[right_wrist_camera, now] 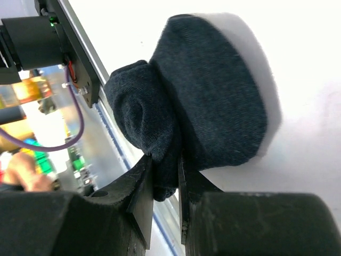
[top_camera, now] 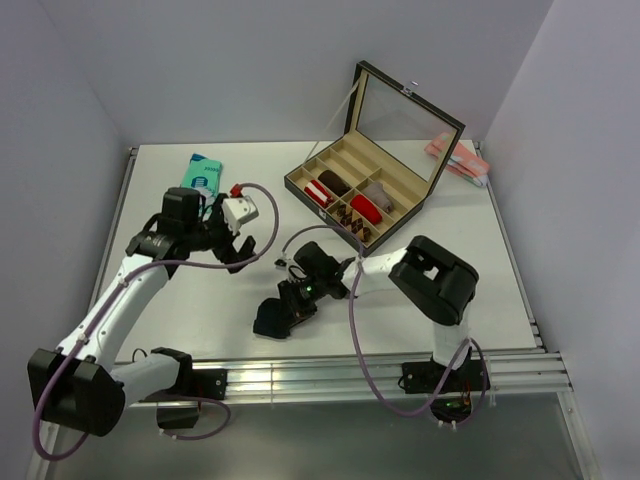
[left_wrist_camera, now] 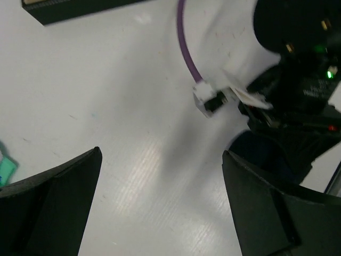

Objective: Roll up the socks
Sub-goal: Roll the sock at the center of the board.

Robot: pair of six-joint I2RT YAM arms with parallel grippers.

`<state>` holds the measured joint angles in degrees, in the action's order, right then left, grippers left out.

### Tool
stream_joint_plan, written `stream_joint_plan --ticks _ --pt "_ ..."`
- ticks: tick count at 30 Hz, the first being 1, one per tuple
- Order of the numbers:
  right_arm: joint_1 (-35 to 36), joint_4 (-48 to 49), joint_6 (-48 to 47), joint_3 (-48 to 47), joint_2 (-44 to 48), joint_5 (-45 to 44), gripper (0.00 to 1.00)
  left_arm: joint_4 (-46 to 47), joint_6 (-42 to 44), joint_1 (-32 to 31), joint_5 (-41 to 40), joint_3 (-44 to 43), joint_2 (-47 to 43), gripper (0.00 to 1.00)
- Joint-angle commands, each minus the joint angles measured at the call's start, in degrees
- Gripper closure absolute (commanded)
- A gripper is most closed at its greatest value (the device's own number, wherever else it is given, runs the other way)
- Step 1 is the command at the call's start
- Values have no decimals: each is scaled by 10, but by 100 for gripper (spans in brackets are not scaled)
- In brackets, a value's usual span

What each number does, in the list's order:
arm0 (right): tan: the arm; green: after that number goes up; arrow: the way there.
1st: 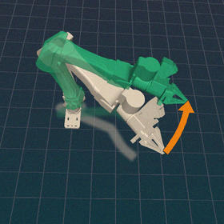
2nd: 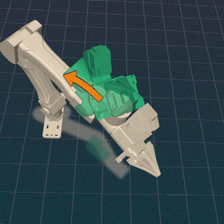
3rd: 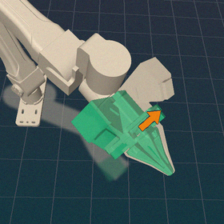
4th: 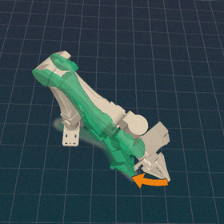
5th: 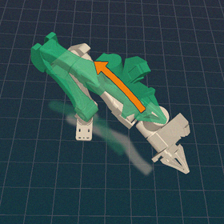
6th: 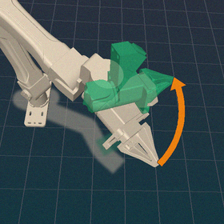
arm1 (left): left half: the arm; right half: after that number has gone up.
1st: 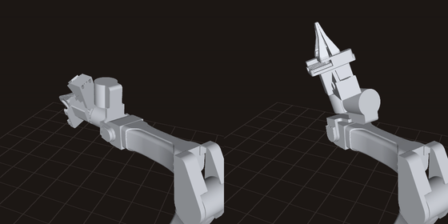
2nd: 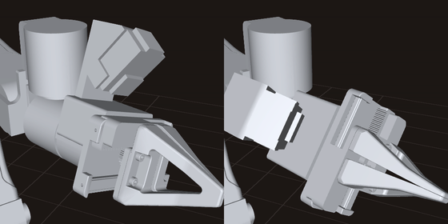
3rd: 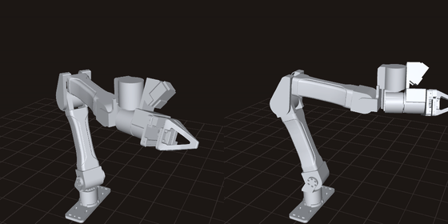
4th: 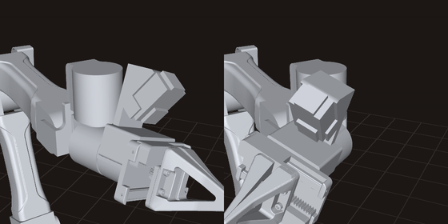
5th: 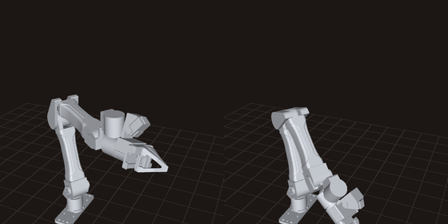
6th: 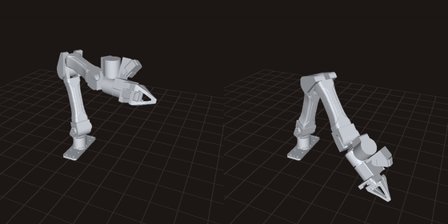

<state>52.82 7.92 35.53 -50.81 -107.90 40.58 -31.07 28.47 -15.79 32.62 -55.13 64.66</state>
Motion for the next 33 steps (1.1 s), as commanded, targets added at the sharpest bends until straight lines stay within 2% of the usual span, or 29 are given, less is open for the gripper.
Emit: stream_joint_plan --ticks 1,3,7,11,14,21,25,28,29,33 --pt "-20 -127 -27 -21 -42 -21 99 6 48 -11 -18 67 -60 0" --pt "-30 -167 -33 -53 -57 -24 100 32 69 -29 -40 124 -90 1" --pt "-43 -217 -39 -112 -80 -23 100 36 85 -53 -55 168 -116 0" --pt "-49 -213 -36 -128 -101 -10 100 -27 127 -70 -21 179 -109 1" --pt "-48 -208 -33 -127 -108 -7 100 -33 152 -92 -19 211 -131 1" --pt "-51 -209 -32 -136 -122 3 100 61 164 -173 -60 313 -216 0" --pt "-52 -221 -32 -143 -125 -4 100 113 157 -201 -88 337 -191 1" --pt "-54 -222 -30 -143 -127 -5 100 168 143 -217 -120 349 -168 7" --pt "-54 -222 -31 -143 -126 -6 100 181 132 -227 -129 353 -161 12" --pt "-54 -222 -32 -141 -123 -8 100 219 115 -236 -143 352 -127 20"
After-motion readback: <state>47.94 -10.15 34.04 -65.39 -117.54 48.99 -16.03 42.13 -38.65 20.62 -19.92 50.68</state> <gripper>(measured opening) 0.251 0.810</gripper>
